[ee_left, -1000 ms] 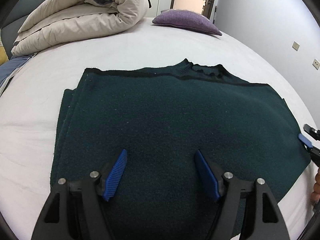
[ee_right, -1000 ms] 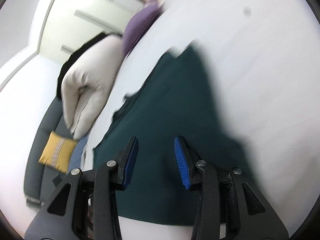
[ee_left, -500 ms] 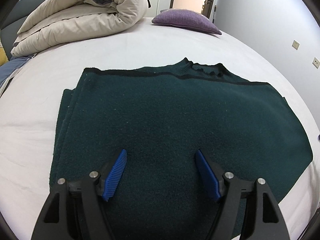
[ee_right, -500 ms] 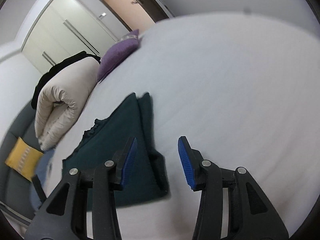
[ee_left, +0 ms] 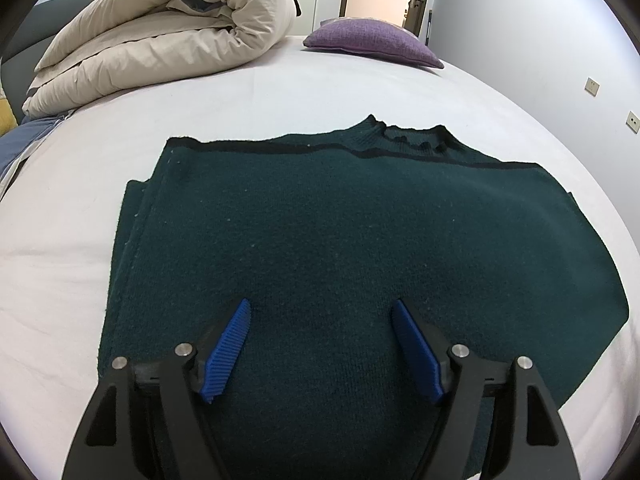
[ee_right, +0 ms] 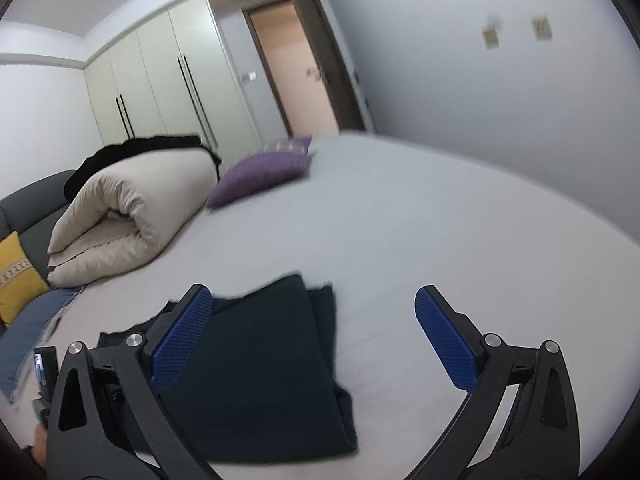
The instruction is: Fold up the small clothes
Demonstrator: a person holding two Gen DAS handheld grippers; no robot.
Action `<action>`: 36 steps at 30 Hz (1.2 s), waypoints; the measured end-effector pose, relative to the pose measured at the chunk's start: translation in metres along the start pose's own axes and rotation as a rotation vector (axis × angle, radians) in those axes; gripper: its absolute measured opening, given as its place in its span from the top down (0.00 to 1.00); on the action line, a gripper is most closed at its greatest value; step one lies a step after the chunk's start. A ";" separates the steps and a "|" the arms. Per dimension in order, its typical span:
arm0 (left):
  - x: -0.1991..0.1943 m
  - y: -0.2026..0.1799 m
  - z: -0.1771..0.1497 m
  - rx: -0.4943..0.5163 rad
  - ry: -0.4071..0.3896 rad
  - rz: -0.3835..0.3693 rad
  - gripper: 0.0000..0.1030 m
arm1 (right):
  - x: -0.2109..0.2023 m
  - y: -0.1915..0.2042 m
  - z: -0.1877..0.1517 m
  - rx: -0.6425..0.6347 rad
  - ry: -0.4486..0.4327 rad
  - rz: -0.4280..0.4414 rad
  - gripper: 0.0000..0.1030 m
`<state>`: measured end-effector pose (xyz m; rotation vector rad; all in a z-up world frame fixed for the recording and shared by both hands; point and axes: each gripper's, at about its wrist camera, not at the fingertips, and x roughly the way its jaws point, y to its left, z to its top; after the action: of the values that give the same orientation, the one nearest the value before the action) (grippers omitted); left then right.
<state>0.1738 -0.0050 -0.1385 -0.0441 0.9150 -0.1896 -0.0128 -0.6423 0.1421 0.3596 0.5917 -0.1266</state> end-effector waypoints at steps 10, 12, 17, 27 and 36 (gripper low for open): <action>-0.012 0.005 0.013 -0.057 0.031 -0.055 0.38 | 0.096 -0.069 -0.046 0.411 0.409 0.241 0.04; -0.020 0.002 0.019 -0.088 0.025 -0.122 0.41 | 0.116 -0.070 -0.051 0.411 0.467 0.252 0.08; -0.020 -0.021 0.036 -0.108 0.037 -0.307 0.41 | 0.150 -0.061 -0.045 0.386 0.524 0.269 0.19; 0.013 -0.027 0.033 -0.149 0.096 -0.353 0.40 | 0.195 -0.039 -0.056 0.464 0.650 0.345 0.50; 0.021 -0.027 0.031 -0.125 0.116 -0.337 0.41 | 0.207 -0.018 -0.063 0.404 0.660 0.277 0.81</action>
<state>0.2070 -0.0367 -0.1332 -0.3075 1.0308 -0.4514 0.1214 -0.6394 -0.0291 0.8876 1.1635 0.1515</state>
